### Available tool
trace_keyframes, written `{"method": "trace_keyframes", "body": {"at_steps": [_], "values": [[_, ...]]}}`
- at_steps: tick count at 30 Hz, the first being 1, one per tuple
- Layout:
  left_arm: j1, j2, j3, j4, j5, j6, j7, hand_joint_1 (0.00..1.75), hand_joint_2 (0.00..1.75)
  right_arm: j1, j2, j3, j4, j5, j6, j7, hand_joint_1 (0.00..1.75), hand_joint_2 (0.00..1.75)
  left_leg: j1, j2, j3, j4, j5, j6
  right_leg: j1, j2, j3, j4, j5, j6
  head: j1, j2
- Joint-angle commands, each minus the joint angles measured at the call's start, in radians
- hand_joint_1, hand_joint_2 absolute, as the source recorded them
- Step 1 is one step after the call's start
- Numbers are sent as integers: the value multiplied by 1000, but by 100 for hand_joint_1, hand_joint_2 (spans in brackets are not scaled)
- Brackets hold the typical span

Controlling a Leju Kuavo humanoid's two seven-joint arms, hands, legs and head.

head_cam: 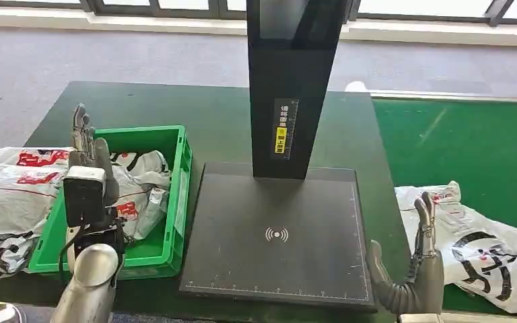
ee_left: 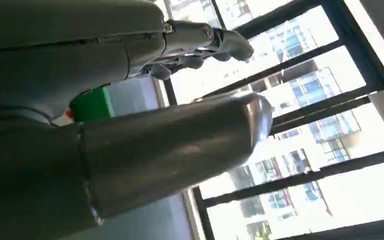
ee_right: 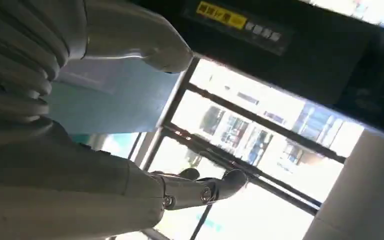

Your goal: Moved the parcel from conveyor to table for the left to box.

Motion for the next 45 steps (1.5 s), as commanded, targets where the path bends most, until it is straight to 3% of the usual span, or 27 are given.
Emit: {"method": "trace_keyframes", "body": {"at_steps": [1,4,7,10,11,14,18,34,40,45], "values": [[104,-64,-41,172,255,-324,-116,0,0,-162,-16,-231,384,342,-24,235,0,175,0,4,8,-7,1,1,0,3,8,-8,3,0,0,0],[94,-86,-30,192,283,-359,-130,0,0,-231,-63,-289,528,479,-46,319,0,175,0,2,6,-6,2,1,0,0,6,-8,3,0,0,0],[83,-90,-29,197,283,-361,-127,0,0,-245,-69,-303,553,480,-46,315,0,175,0,2,4,-4,1,0,0,1,4,-6,2,0,0,0],[62,-105,-32,199,264,-358,-116,0,0,-286,-116,-309,642,585,-44,378,0,175,0,0,5,-5,2,0,0,-2,5,-7,3,0,0,0],[64,-108,-37,193,252,-348,-116,0,175,-306,-128,-310,675,587,-40,378,0,175,0,-1,4,-5,2,1,0,-2,5,-7,3,0,0,0],[72,-106,-57,193,220,-344,-117,0,175,-388,-193,-304,829,629,-27,438,0,175,0,3,5,-4,1,1,1,2,4,-7,3,0,0,0],[87,-105,-61,195,209,-343,-126,0,175,-458,-261,-323,974,623,-36,440,0,175,0,2,5,-5,2,1,0,1,5,-7,3,1,0,0],[87,-105,-57,191,211,-343,-126,0,175,-458,-260,-323,978,621,-38,435,0,175,-1,2,3,-2,1,0,-1,1,2,-3,2,2,0,0],[115,-100,-46,152,198,-335,-125,0,175,-533,-322,-344,1063,694,-107,589,0,175,-2,3,1,-1,0,1,-1,2,1,-2,2,2,0,0],[165,-107,-36,105,182,-323,-113,0,175,-477,-339,-408,947,745,-141,669,0,175,-2,1,2,-2,1,1,-2,-1,3,-4,2,2,0,0]]}}
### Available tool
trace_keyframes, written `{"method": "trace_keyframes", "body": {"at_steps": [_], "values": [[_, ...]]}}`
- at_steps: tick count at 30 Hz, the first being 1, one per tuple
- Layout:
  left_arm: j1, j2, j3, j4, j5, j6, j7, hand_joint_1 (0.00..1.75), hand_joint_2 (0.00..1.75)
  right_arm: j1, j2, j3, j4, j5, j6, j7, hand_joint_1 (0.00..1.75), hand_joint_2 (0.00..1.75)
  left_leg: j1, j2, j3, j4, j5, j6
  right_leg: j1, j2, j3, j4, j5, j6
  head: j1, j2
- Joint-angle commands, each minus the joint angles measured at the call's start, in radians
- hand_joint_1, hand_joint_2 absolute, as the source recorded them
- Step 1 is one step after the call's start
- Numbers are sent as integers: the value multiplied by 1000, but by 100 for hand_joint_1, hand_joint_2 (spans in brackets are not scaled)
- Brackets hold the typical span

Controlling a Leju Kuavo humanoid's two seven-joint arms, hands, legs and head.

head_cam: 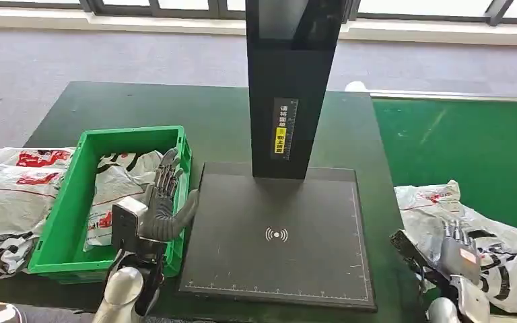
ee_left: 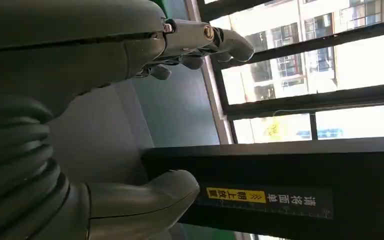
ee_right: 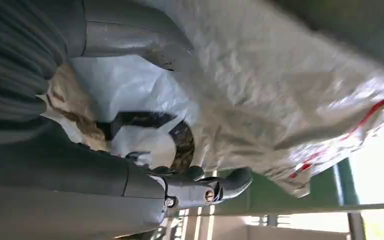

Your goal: Moved the parcel from conveyor to table for the left to box.

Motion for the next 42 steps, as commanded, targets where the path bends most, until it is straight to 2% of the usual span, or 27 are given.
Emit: {"method": "trace_keyframes", "body": {"at_steps": [1,7,11,15,16,17,18,21,24,29,34,42], "values": [[65,7,8,-45,-23,18,15,0,175,2,-31,-153,-51,62,-37,104,0,175,-1,-1,1,-2,0,0,0,-2,2,-2,0,-1,0,0],[71,1,30,-46,-36,21,15,0,175,8,-18,-220,-94,101,-49,124,0,175,-1,-1,2,-3,-1,0,0,-2,3,-3,0,-2,0,0],[50,1,37,-34,-43,20,14,0,175,-15,-6,-204,-1,124,64,149,0,175,-1,1,2,-2,0,0,0,0,1,-2,1,-1,0,0],[28,-1,33,-25,-57,3,29,0,175,17,-11,-182,88,173,151,184,0,175,1,-2,2,-3,0,1,1,-3,3,-4,1,-1,0,0],[26,0,34,-21,-58,2,30,0,175,19,-13,-172,112,185,176,177,9,175,1,-2,1,-1,0,1,1,-3,2,-2,0,0,0,0],[25,2,36,-17,-58,2,30,0,175,14,-11,-168,137,183,200,163,23,175,2,-3,2,-3,0,0,2,-4,4,-4,1,-1,0,0],[22,4,36,-8,-58,3,30,0,175,8,-13,-154,167,194,220,158,175,175,1,-2,2,-2,0,1,1,-3,3,-3,0,-1,0,0],[17,3,36,2,-58,3,30,0,175,-30,-7,-112,261,205,225,118,175,175,1,0,4,-4,0,0,2,-1,5,-5,1,-1,0,0],[21,-1,40,-2,-58,3,30,0,175,-117,10,-72,374,182,171,62,175,175,1,2,3,-2,-1,0,2,1,3,-3,1,-1,0,0],[21,0,41,0,-58,3,30,0,175,-135,11,-61,400,181,164,66,175,175,2,4,3,-2,0,1,3,2,3,-3,2,-1,0,0],[18,-4,49,12,-57,17,35,0,175,-227,55,-30,498,131,37,-2,175,175,3,6,6,-2,1,0,3,4,4,-3,2,-1,0,0],[85,1,60,-29,-62,54,19,0,175,-257,94,-4,414,51,-148,-107,175,175,1,12,7,-4,1,0,2,11,3,-2,5,-1,0,0]]}}
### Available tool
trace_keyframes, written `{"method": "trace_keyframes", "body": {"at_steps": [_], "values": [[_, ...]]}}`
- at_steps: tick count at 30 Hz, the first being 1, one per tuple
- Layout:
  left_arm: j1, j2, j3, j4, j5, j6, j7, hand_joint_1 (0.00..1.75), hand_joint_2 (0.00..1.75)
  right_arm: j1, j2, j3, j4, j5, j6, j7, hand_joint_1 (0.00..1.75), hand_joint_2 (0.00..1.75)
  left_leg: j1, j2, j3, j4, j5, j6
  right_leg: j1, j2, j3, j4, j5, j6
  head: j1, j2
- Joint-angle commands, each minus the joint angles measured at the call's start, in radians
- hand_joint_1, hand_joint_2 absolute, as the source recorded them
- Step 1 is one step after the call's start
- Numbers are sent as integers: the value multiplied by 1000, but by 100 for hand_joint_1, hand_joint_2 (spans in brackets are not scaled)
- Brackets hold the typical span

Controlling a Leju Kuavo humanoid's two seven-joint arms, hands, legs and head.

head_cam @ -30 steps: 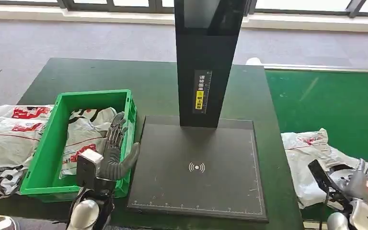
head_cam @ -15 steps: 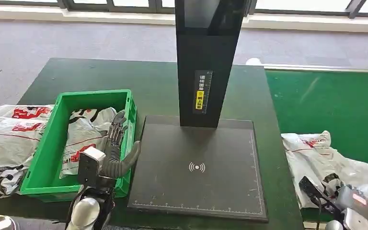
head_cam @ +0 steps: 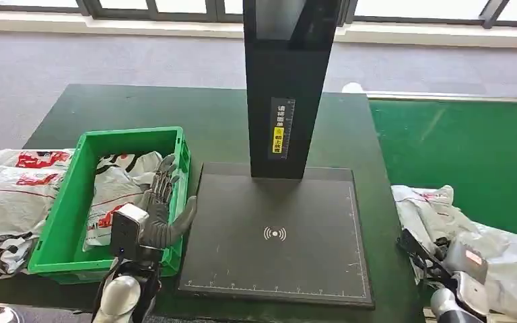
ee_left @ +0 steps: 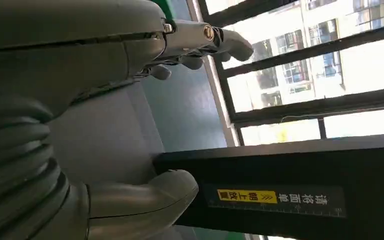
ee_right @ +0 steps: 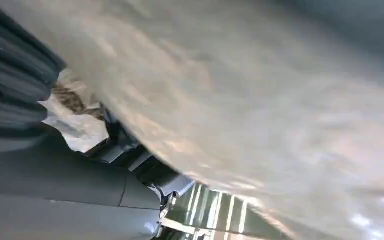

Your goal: Moved the parcel from conveyor to table for the left to box.

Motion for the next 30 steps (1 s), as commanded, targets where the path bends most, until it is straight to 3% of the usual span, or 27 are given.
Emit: {"method": "trace_keyframes", "body": {"at_steps": [1,30], "values": [[40,4,48,18,-4,26,-13,0,175,-78,80,70,37,-72,-120,-88,175,175,0,6,1,-2,0,-1,0,5,-2,-1,2,-1,0,0],[38,4,48,18,-4,26,-13,0,175,-70,78,73,28,-78,-118,-90,175,175,0,2,-3,-2,1,-1,0,1,-4,-1,1,-1,0,0]]}}
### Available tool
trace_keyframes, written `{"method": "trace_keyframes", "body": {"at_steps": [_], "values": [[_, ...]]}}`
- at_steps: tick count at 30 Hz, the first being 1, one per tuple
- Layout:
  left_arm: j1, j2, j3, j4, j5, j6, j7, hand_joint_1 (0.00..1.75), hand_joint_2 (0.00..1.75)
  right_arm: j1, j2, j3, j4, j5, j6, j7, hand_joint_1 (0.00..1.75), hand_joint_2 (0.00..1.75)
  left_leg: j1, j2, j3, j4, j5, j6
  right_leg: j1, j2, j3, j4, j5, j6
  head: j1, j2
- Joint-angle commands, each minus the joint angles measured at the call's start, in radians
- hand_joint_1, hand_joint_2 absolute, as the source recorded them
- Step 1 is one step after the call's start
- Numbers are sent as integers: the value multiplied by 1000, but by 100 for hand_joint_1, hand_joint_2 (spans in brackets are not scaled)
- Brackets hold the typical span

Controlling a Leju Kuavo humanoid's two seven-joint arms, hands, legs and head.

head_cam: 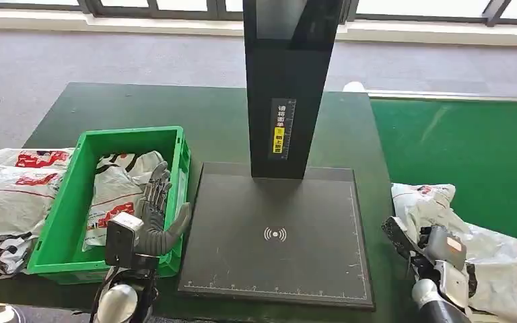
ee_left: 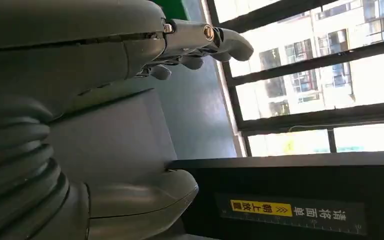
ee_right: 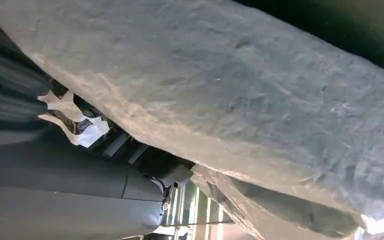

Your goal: Moved the parcel from conveyor to table for the left to box.

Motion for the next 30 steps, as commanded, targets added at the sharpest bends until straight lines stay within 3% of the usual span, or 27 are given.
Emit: {"method": "trace_keyframes", "body": {"at_steps": [1,22,23,24,25,26,27,28,30], "values": [[-10,4,35,35,-3,-1,2,0,175,-40,31,46,23,-4,1,-3,175,175,0,4,1,-1,0,0,0,3,-1,-1,1,-1,0,0],[-10,4,35,35,-3,-1,2,0,175,-40,31,46,23,-4,1,-3,175,175,0,4,1,-1,0,0,0,3,-1,-1,1,-1,0,0],[20,-6,41,9,-23,25,-19,0,175,212,-6,297,-228,-256,-250,-254,175,175,0,4,1,-2,0,-1,0,3,-1,-1,1,-1,0,0],[53,-8,36,-23,-29,28,-21,0,175,487,137,409,-731,-468,-279,-608,175,175,0,5,1,-3,1,-1,0,3,0,-2,2,-1,0,0],[65,-6,33,-35,-30,30,-20,0,175,557,161,478,-1108,-346,-279,-500,175,175,3,-6,4,-4,0,-1,3,-7,7,-6,-1,-2,0,0],[70,-5,31,-39,-30,32,-19,0,175,577,148,528,-1352,-279,-279,-413,175,175,2,-2,2,-2,-1,-1,2,-3,1,-3,-1,-2,0,0],[69,-4,29,-39,-30,34,-18,0,175,572,132,541,-1360,-261,-279,-374,175,175,0,2,-1,-1,-2,-2,0,0,-4,1,-3,-3,0,0],[68,-3,28,-37,-30,35,-18,0,175,563,127,531,-1347,-275,-279,-381,175,175,-2,-3,-5,2,-2,-1,-2,-4,-4,6,-6,-2,1,0],[62,-2,28,-29,-32,36,-19,0,175,531,127,476,-1261,-360,-279,-477,175,175,-2,-4,-5,0,-5,-3,0,-3,3,5,-7,-3,0,0]]}}
